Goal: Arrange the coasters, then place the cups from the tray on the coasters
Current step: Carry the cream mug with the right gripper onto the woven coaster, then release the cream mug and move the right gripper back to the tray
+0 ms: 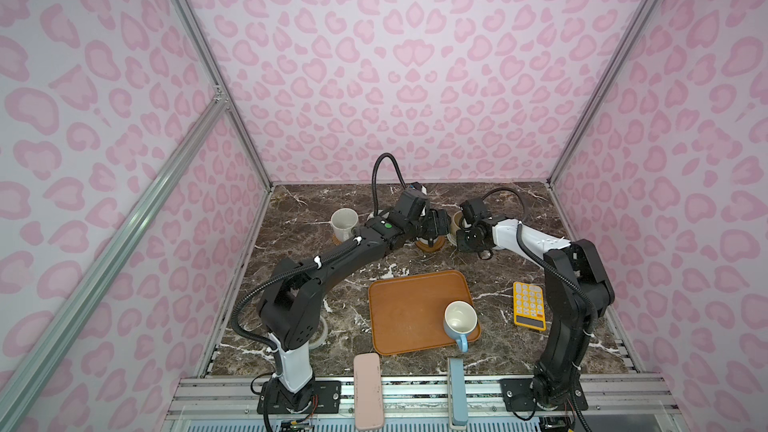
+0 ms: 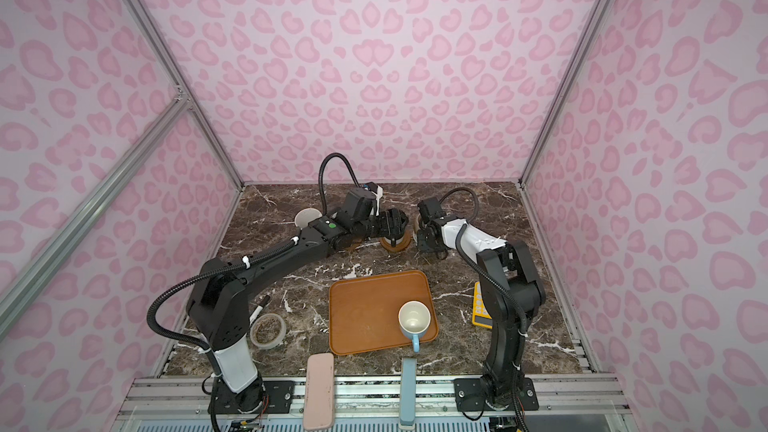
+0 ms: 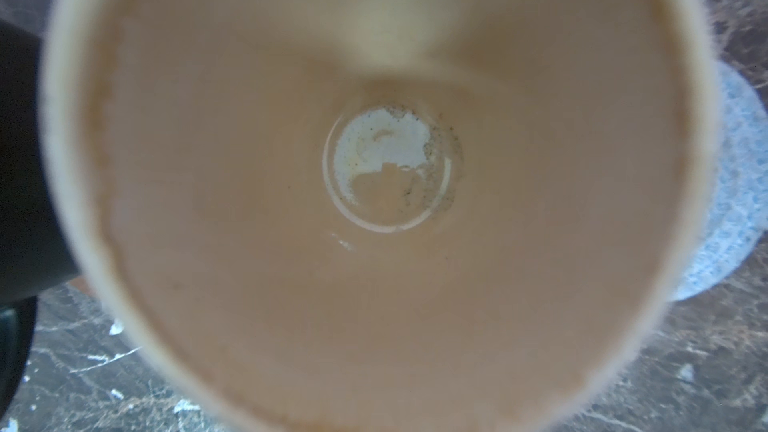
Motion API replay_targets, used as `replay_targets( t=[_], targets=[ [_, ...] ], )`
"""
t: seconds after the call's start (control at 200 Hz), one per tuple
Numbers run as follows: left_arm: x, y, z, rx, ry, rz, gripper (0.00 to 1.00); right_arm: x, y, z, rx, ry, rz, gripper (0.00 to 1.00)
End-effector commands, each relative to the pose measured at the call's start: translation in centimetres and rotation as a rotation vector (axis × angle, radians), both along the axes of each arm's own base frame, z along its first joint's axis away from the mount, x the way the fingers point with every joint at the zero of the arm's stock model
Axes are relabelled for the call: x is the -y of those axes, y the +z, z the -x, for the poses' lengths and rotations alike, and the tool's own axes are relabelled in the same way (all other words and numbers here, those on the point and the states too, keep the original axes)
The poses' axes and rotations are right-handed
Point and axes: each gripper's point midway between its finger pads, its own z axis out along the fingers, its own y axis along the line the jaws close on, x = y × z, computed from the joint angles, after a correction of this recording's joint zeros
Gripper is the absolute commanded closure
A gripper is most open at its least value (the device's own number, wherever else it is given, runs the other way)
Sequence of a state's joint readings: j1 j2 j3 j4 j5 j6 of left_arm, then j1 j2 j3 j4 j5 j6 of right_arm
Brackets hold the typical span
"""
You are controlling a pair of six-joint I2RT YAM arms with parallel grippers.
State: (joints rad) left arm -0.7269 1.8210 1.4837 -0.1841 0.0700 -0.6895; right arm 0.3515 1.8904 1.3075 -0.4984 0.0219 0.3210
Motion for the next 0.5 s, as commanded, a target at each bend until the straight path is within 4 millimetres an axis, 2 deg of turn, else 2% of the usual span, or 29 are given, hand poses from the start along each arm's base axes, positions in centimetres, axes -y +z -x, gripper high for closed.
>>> replay_targets(
  t=[0.0,0.07,0.175,0.225,0.37,0.385,0.4,0.415,0.495],
  targets=[
    [0.0,1.5,0.0,0.031,0.005,0.036,0.03,-0.2,0.6,-0.3,0.016,-0.002,-0.012,0.56],
    [-0.3,1.8,0.2,0.034,0.008,0.035,0.03,0.0,1.5,-0.2,0.028,-0.008,-0.005,0.43],
    [-0.9,2.4,0.7,0.045,0.011,0.044,0.03,0.4,3.2,0.4,0.058,-0.017,0.008,0.3],
    [-1.2,2.9,1.1,0.052,0.01,0.051,0.03,0.6,4.2,0.9,0.074,-0.022,0.009,0.19],
    [-2.4,4.7,2.9,0.076,-0.002,0.073,0.03,0.7,7.7,3.4,0.132,0.0,0.011,0.14],
    [-2.8,4.0,3.3,0.064,-0.004,0.064,0.03,0.8,8.1,3.7,0.137,0.002,0.016,0.13],
    [-3.0,4.2,3.6,0.067,-0.006,0.066,0.03,0.8,8.4,4.1,0.141,0.004,0.021,0.04],
    [-3.1,4.3,3.8,0.068,-0.01,0.068,0.03,0.9,8.7,4.5,0.144,0.004,0.027,0.01],
    [-3.6,4.6,5.6,0.061,-0.05,0.095,0.03,1.1,10.0,6.8,0.141,0.01,0.016,0.01]
  ],
)
